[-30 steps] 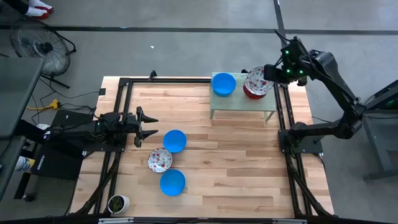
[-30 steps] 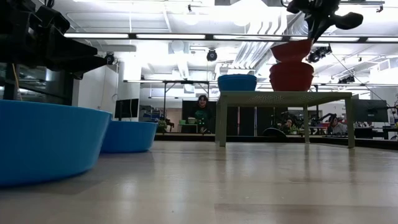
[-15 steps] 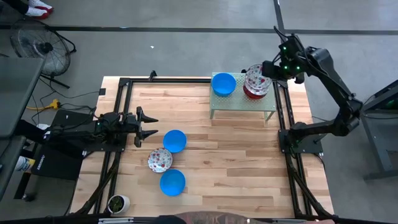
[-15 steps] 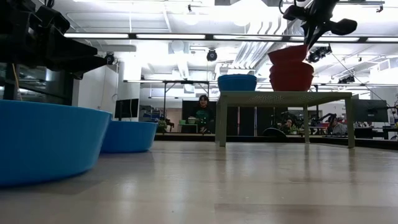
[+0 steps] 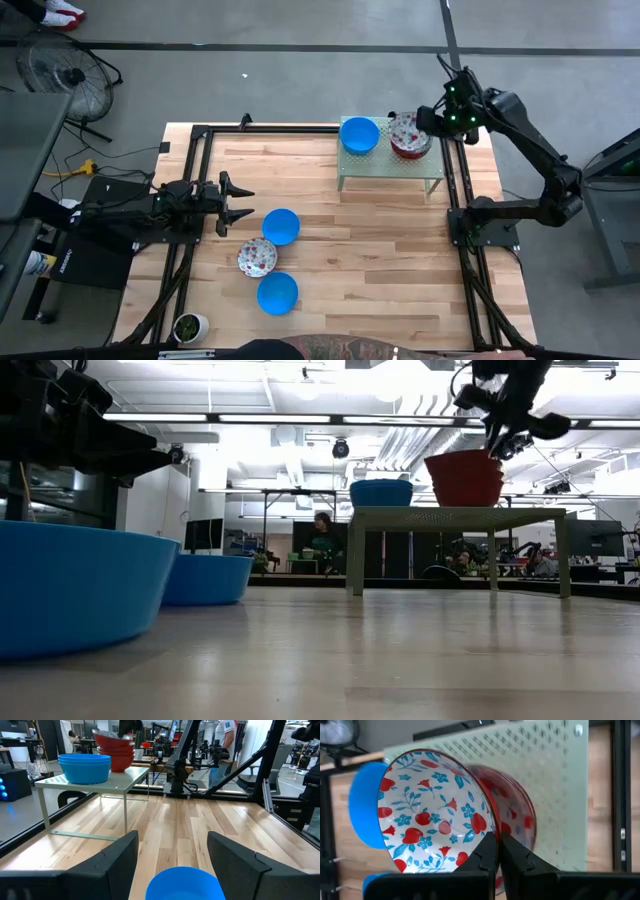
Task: Pick & Place Mini bowls
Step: Stack the white bowl on the white bowls on the shelf, then stack the blue bowl on the blue bowls on the shelf
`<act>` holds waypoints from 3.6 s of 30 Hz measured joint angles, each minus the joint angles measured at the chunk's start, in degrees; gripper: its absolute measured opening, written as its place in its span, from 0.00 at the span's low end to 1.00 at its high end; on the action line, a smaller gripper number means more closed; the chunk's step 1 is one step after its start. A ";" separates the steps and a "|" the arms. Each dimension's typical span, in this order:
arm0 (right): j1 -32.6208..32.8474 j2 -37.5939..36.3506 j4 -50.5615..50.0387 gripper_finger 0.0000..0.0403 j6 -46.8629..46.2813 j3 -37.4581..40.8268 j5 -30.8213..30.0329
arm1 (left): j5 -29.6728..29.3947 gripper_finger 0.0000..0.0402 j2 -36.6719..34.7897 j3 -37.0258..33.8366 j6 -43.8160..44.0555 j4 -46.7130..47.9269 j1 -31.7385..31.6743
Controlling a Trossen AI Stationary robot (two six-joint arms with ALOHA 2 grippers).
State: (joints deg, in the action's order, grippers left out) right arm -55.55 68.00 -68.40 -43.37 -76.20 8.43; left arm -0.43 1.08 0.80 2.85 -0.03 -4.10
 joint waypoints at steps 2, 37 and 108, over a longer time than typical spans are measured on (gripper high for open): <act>0.00 -0.69 1.08 0.00 -0.31 2.09 0.68 | 0.00 0.58 0.00 0.00 0.00 0.00 -0.02; -1.52 -4.02 0.58 0.00 1.83 5.13 -0.64 | 0.02 0.58 0.02 -0.02 -0.02 0.00 -0.02; 31.68 -51.22 -8.40 0.26 9.88 23.22 -8.01 | 0.00 0.58 0.01 0.00 -0.01 0.00 -0.01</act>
State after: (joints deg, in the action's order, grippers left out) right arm -23.87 16.78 -76.80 -33.50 -52.98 0.42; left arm -0.43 1.09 0.80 2.84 -0.03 -4.11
